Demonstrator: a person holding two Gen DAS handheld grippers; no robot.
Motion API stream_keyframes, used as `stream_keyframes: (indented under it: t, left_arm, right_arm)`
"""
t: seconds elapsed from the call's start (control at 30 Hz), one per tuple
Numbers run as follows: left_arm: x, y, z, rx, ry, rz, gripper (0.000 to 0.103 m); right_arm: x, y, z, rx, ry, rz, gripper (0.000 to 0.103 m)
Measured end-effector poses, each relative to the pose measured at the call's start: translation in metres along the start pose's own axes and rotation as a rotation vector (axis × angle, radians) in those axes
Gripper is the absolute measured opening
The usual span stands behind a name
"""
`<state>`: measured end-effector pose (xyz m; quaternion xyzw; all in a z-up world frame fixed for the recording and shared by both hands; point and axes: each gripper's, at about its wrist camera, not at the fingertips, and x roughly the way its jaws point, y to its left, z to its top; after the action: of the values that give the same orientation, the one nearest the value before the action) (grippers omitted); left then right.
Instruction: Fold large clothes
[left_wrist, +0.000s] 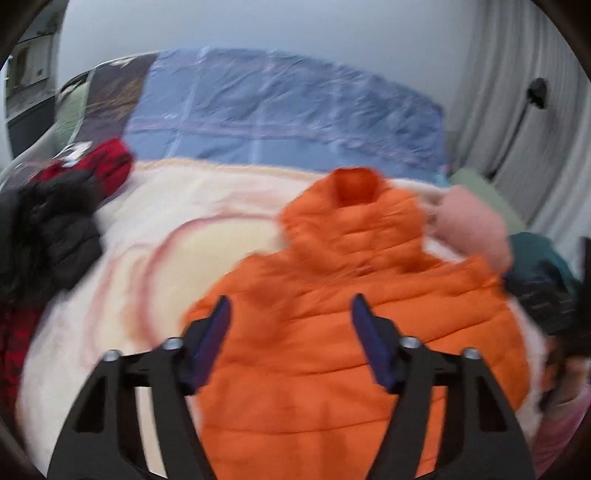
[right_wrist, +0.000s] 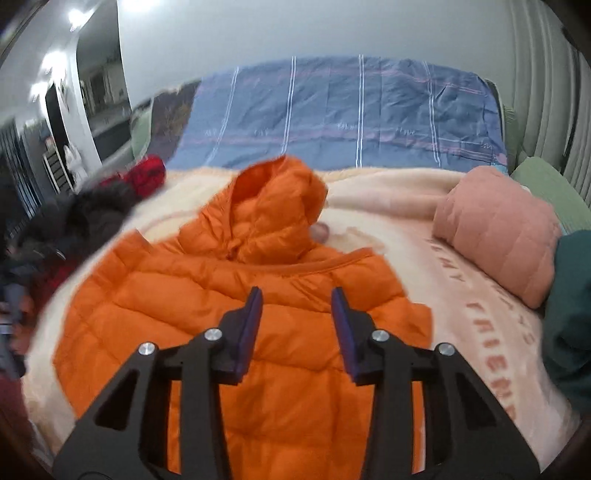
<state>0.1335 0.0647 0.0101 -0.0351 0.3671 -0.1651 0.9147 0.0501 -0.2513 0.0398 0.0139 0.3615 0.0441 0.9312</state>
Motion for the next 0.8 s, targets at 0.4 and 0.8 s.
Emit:
stream_keyframes:
  t: [0.4,0.8]
  left_arm:
    - [0.119,0.018,-0.049,-0.009,0.159,0.145,0.054]
    - [0.117,0.022,-0.059,0.006,0.149,0.144,0.054]
  right_arm:
    - [0.083,-0.048,-0.037,0.255,0.134,0.143,0.039]
    - [0.094,-0.042,-0.041,0.213,0.119,0.106,0.041]
